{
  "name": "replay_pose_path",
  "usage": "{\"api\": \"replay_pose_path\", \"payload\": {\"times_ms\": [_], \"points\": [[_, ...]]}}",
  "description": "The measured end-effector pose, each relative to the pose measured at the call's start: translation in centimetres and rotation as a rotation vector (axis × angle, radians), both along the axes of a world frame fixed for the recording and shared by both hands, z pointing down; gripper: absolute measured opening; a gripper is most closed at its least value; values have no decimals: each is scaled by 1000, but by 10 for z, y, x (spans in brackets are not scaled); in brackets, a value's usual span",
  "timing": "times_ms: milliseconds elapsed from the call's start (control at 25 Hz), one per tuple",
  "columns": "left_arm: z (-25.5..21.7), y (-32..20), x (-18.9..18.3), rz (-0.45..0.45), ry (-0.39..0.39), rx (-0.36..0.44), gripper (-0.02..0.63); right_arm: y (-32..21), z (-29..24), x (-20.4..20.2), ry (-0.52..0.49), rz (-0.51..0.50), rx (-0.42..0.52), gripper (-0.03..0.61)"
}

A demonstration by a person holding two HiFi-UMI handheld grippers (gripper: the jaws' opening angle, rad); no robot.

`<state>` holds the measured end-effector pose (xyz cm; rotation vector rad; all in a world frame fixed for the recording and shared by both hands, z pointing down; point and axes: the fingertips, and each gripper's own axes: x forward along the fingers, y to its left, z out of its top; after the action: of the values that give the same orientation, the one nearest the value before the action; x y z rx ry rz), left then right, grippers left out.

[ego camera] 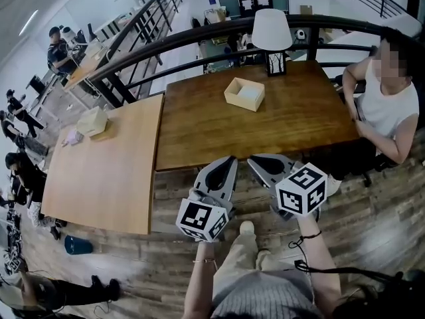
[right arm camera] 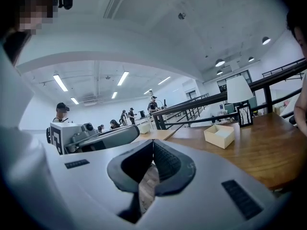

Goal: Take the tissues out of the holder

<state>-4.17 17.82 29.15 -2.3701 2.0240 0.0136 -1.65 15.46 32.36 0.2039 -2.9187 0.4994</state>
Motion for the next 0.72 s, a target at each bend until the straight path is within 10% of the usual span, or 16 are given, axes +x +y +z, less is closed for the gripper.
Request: {"api": "replay_pose_path", "payload": {"times_ms": [720], "points": [[8,-103,-79,133,27,-7,6,-104,-5,-76,16,108,35,12]]}}
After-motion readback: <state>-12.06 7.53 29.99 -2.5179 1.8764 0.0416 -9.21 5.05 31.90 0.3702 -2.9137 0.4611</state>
